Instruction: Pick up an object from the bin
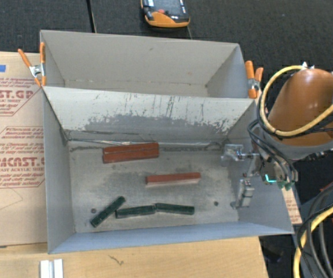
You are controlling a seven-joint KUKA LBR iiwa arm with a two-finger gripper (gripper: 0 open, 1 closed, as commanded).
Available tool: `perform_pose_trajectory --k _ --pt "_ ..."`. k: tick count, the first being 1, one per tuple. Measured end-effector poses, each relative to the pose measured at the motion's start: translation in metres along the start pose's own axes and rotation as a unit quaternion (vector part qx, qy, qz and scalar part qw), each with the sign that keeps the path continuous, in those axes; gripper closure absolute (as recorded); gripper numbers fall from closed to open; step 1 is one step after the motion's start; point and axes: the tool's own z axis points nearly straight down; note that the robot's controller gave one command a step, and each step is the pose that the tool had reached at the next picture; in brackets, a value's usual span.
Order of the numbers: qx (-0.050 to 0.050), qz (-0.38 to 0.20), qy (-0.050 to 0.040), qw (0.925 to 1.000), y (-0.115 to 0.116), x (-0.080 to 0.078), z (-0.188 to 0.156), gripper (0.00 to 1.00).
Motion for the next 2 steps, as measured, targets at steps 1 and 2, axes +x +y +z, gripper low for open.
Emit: perform_pose_trajectory --k 1,2 --pt "0.001 -0.001 -0.0040 1.0000 0.000 -0.002 -0.004 0.00" --pt "0.001 -0.023 -0.0069 0.9997 0.041 -0.032 0.069 0.00"
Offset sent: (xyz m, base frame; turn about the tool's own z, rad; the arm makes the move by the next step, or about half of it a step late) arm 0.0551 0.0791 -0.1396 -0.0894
